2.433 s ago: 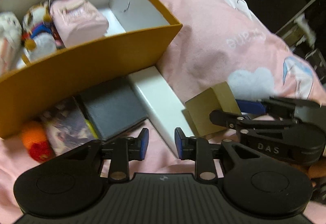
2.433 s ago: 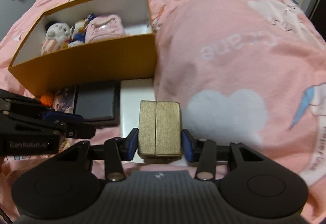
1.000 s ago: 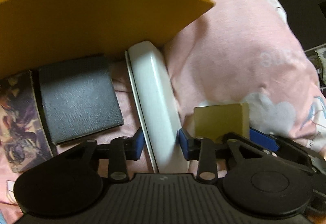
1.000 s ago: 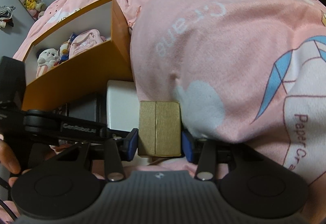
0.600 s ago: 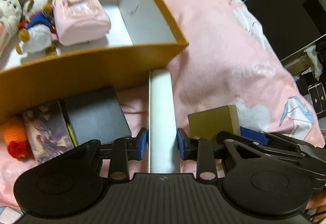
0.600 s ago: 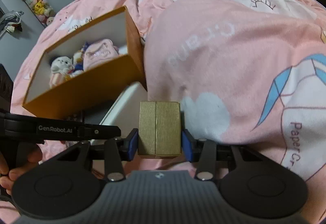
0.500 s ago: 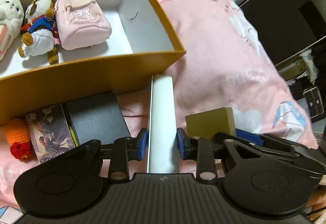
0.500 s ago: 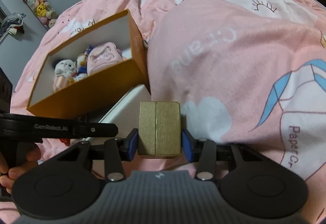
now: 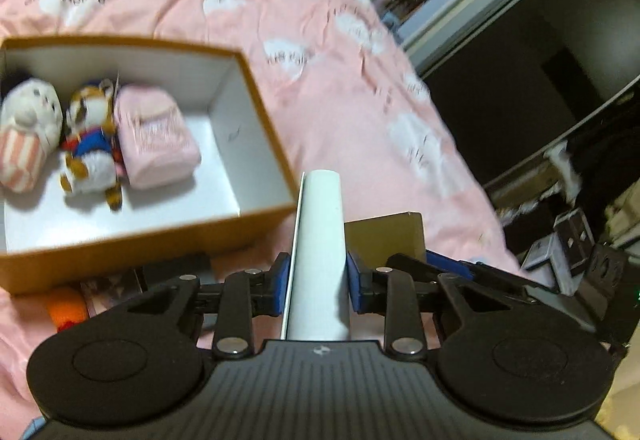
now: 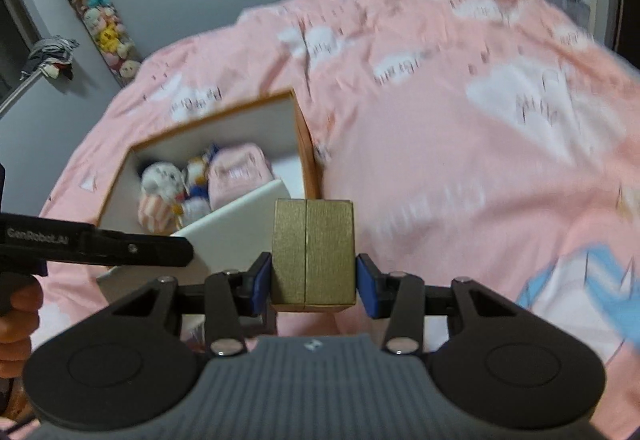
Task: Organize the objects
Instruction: 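Carry the white box and the gold box over the shoebox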
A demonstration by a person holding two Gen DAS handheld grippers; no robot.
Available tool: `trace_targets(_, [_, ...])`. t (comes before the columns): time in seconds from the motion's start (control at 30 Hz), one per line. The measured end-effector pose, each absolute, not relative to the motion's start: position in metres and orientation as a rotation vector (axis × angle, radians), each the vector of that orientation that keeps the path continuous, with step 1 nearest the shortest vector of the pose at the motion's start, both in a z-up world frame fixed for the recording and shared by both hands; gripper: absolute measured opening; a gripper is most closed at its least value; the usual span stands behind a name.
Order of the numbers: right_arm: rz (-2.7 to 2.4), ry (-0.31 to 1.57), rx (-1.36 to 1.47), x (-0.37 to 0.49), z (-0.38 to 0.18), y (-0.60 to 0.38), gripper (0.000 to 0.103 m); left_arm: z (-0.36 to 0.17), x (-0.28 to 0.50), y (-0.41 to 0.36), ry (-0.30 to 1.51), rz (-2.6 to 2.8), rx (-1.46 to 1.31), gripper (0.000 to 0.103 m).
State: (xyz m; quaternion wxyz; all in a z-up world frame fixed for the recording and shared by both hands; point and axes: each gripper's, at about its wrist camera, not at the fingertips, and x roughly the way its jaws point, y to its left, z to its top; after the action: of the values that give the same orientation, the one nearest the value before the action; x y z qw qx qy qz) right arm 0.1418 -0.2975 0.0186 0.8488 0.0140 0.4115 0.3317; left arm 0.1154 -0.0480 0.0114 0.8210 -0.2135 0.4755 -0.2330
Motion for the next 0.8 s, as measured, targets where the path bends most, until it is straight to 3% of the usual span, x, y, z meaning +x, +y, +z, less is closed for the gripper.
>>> trace_targets(0.27, [0.745,0.757,-0.019,0.173,0.041,-0.255,0.046,0.032,0.163,-0.033,0.937,-0.365,-0.437,0.033])
trace_targets(0.8, [0.729,0.78,-0.151,0.24,0.008,-0.188,0.046,-0.045,0.28,-0.072,1.044,-0.109,-0.277,0.033])
